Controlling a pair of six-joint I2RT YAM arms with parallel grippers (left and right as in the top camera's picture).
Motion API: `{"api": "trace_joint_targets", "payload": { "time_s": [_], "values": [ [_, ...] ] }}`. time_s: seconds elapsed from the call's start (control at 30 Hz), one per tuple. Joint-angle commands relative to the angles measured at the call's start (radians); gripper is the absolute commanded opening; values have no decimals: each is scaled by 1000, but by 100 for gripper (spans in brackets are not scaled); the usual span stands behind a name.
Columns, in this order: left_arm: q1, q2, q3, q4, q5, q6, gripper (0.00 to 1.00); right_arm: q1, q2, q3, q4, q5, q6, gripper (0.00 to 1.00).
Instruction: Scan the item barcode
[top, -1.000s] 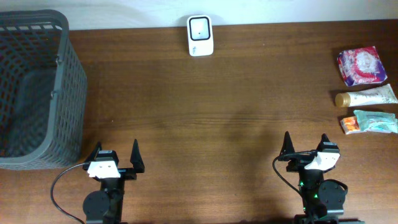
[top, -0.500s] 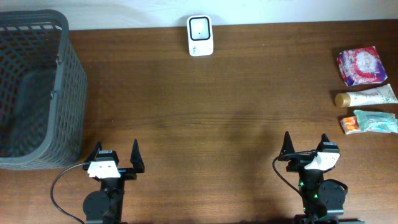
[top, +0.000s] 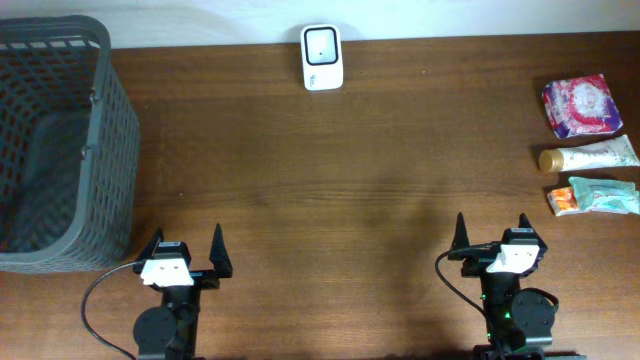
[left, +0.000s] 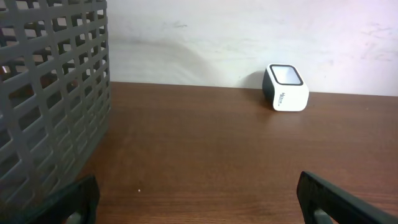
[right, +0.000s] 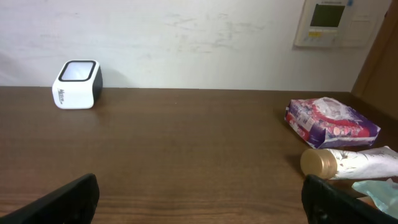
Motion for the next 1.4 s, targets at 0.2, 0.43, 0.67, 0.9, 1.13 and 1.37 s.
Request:
{"api": "trace_joint_targets", "payload": {
  "time_s": [0.2,0.43,0.67,0.9,1.13,1.37],
  "values": [
    [-3,-7,-5,-4,-6,19,99,9,-7,-9,-5,-10,12,98],
    [-4,-7,-5,-4,-6,19,99,9,-7,-9,-4,-14,16,98],
    [-3,-7,-5,-4,-6,19,99,9,-7,-9,-4,-14,16,98],
    [-3,-7,-5,-4,-6,19,99,9,-7,-9,-4,-14,16,99],
    [-3,-7,-5,-4,-6,19,99,9,-7,-9,-4,-14,16,98],
    [-4,-7,-5,-4,-6,19,99,9,-7,-9,-4,-14,16,98]
  ]
}}
